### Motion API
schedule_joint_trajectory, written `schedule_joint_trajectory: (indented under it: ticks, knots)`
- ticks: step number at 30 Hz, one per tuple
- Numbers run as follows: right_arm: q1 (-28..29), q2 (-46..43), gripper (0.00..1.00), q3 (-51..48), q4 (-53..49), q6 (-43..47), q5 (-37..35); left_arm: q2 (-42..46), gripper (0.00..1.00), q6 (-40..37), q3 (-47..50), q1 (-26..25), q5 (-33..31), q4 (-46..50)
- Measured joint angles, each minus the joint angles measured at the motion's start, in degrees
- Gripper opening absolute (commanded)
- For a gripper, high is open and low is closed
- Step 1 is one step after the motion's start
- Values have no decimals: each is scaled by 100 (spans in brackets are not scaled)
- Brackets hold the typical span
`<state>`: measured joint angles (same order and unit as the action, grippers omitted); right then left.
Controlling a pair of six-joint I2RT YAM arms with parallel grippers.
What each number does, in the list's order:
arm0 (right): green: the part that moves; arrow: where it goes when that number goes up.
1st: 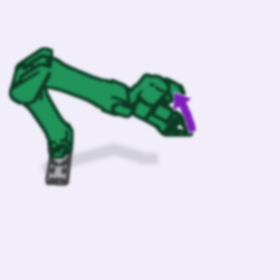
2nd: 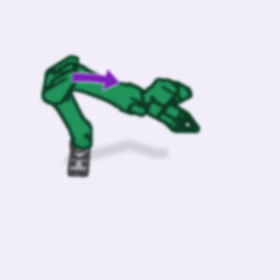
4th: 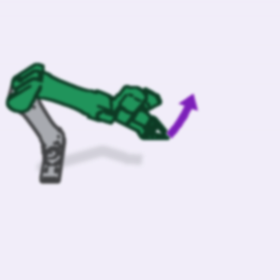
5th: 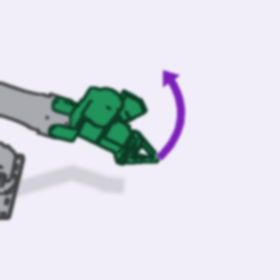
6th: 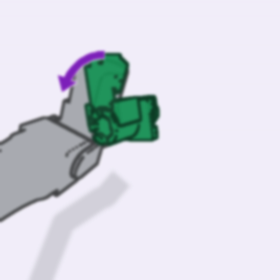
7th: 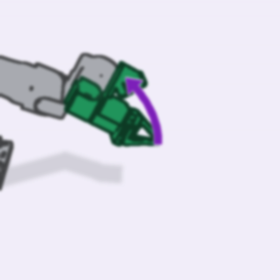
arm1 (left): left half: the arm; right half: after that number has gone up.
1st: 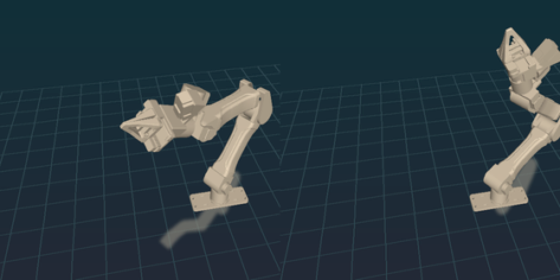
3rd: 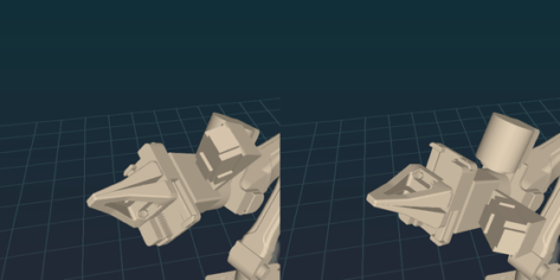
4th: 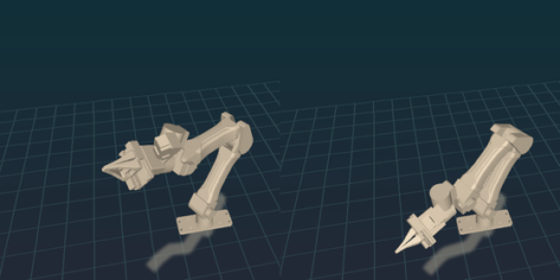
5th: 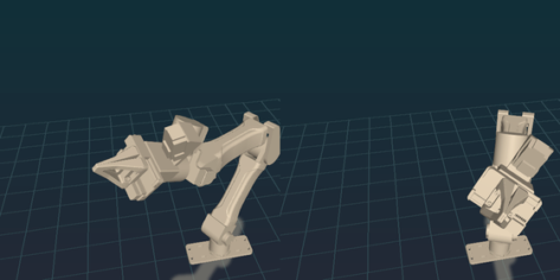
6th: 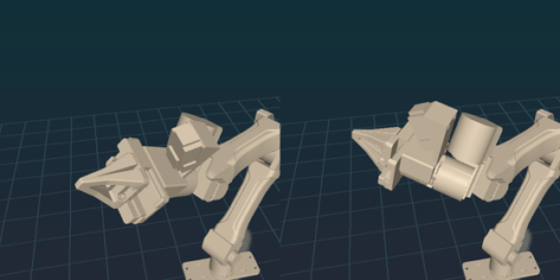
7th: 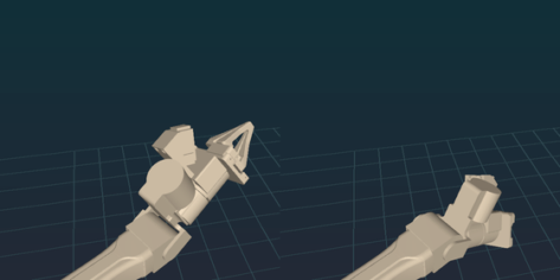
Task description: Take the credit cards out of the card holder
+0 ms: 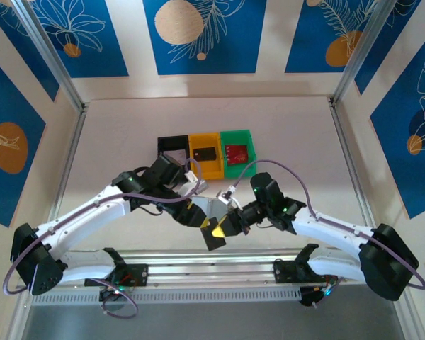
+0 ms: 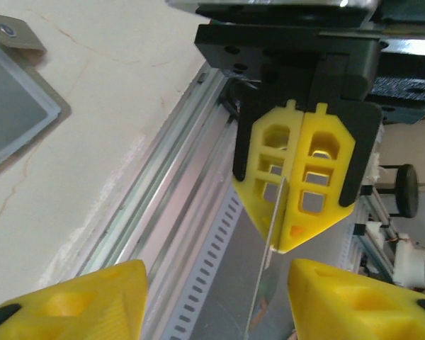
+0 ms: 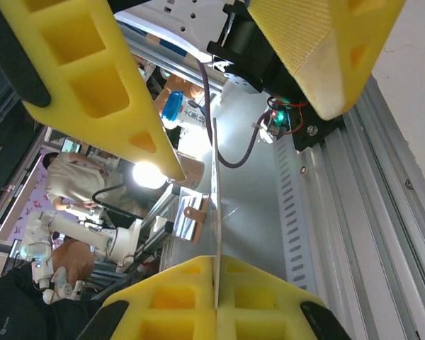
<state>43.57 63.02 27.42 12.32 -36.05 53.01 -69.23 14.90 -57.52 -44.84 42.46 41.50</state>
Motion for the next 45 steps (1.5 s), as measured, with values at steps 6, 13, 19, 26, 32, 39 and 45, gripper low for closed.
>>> schedule_joint_trajectory:
  ticks: [6,13,19,26,32,39,45]
  knots:
    - [61,120,0,76,-7,44,0,-48,41,11,7,0,282,-122]
    - [74,195,0,120,-57,70,22,-61,35,20,90,-2,542,-247]
    - [74,197,0,173,-129,109,22,-164,24,13,120,-17,664,-247]
    - [74,199,0,173,-175,114,15,-221,6,-13,120,-46,765,-251]
    - [20,157,23,184,-341,225,-101,-195,0,-42,120,-55,765,-256]
    - [-1139,-925,55,-2,-555,13,-680,385,0,136,267,50,299,-354]
    - [-2024,-2415,67,-645,-581,-505,-1381,1137,0,885,756,400,-470,-896]
